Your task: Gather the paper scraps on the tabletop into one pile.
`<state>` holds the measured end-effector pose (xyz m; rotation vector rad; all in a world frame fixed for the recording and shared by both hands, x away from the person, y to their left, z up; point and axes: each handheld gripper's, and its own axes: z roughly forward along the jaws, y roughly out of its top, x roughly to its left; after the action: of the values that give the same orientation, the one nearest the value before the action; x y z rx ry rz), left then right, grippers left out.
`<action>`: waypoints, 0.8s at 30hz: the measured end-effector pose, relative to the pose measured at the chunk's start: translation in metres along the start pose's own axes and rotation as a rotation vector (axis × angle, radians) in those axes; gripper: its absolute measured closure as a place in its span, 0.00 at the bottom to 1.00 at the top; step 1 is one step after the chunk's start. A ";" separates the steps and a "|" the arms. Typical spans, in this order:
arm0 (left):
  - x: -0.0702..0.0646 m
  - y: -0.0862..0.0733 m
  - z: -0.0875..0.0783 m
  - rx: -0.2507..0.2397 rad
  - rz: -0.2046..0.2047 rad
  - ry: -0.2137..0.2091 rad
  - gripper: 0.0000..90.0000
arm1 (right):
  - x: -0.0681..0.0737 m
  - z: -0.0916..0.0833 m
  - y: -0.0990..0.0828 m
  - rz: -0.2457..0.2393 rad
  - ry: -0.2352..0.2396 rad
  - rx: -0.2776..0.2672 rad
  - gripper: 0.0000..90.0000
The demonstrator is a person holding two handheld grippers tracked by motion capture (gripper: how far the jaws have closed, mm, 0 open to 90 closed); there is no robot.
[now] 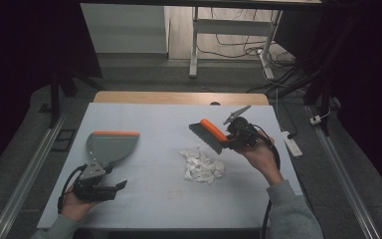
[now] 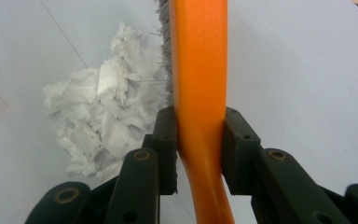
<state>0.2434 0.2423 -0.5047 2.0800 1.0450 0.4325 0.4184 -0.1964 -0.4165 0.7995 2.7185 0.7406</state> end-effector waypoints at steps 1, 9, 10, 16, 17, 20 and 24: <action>0.000 0.000 0.000 -0.001 0.000 0.001 0.30 | 0.000 -0.003 -0.005 0.011 -0.005 -0.013 0.77; -0.001 0.001 0.000 -0.003 0.001 0.005 0.30 | 0.005 -0.023 -0.054 0.114 -0.057 -0.108 0.77; -0.001 0.001 0.000 -0.005 0.000 0.006 0.30 | 0.006 -0.025 -0.062 0.122 -0.069 -0.124 0.77; -0.001 0.003 0.002 -0.006 0.002 0.011 0.30 | 0.015 -0.034 -0.106 0.185 -0.106 -0.179 0.77; -0.001 0.003 0.002 -0.007 0.004 0.010 0.30 | 0.016 -0.036 -0.112 0.193 -0.113 -0.178 0.77; -0.001 0.003 0.003 -0.008 0.008 0.013 0.30 | 0.019 -0.042 -0.129 0.216 -0.131 -0.194 0.77; 0.000 0.004 0.005 -0.009 0.007 0.016 0.30 | 0.024 -0.047 -0.148 0.232 -0.151 -0.211 0.77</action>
<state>0.2485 0.2387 -0.5046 2.0762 1.0432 0.4574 0.3164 -0.3102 -0.4550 1.0827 2.3917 0.9537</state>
